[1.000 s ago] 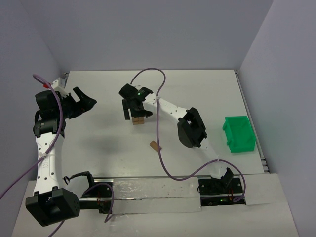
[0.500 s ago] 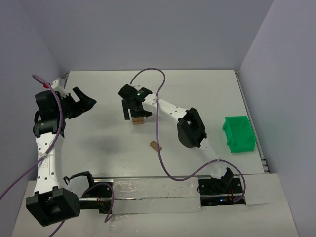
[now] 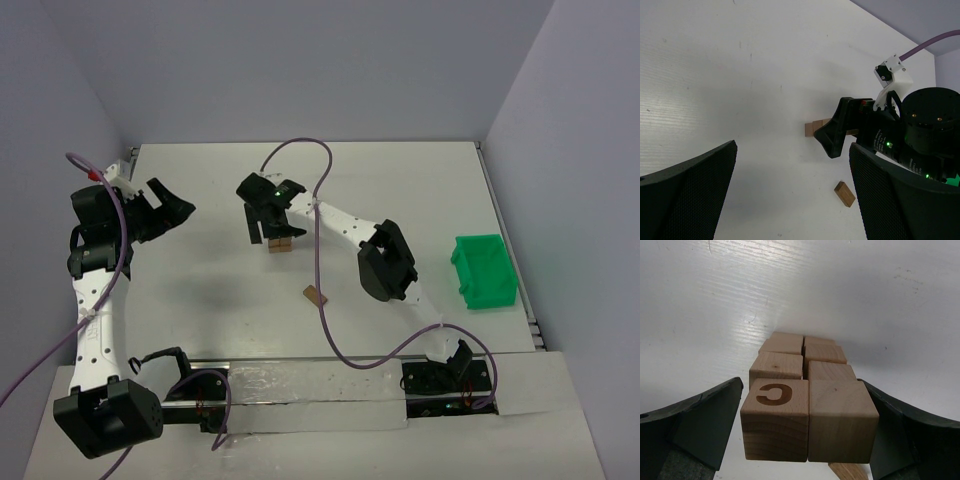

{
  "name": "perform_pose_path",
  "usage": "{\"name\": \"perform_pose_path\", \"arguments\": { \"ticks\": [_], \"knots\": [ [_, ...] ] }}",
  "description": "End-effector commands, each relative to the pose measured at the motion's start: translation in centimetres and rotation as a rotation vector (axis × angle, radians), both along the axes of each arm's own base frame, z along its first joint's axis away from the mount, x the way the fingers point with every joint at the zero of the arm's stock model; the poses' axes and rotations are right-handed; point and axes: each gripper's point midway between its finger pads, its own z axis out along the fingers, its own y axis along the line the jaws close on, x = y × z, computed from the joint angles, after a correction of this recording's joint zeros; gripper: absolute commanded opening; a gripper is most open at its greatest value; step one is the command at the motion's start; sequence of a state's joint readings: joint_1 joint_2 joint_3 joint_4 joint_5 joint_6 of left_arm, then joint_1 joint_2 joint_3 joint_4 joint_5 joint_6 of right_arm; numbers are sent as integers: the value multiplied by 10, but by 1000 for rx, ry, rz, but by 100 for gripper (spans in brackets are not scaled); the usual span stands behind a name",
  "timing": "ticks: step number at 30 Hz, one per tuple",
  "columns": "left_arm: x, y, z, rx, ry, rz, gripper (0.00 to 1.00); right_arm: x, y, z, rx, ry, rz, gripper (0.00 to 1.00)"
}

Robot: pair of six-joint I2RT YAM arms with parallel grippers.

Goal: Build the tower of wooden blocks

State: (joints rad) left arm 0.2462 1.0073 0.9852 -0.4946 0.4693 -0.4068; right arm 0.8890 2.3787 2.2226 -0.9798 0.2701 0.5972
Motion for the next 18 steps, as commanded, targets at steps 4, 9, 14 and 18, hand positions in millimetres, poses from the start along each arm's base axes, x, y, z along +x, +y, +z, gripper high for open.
{"name": "perform_pose_path", "arguments": {
  "ticks": [4, 9, 14, 18],
  "knots": [
    [3, 2, 15, 10, -73, -13, 99, 12, 12, 15, 24, -84, -14, 99],
    [3, 1, 13, 8, -70, -14, 99, 13, 11, 17, 19, -94, -20, 95],
    [2, 2, 13, 9, -69, -13, 99, 13, 12, 19, 31, -99, -28, 88],
    [2, 3, 12, 9, -67, -15, 99, 13, 12, 20, 33, -99, -34, 84]
  ]
}}
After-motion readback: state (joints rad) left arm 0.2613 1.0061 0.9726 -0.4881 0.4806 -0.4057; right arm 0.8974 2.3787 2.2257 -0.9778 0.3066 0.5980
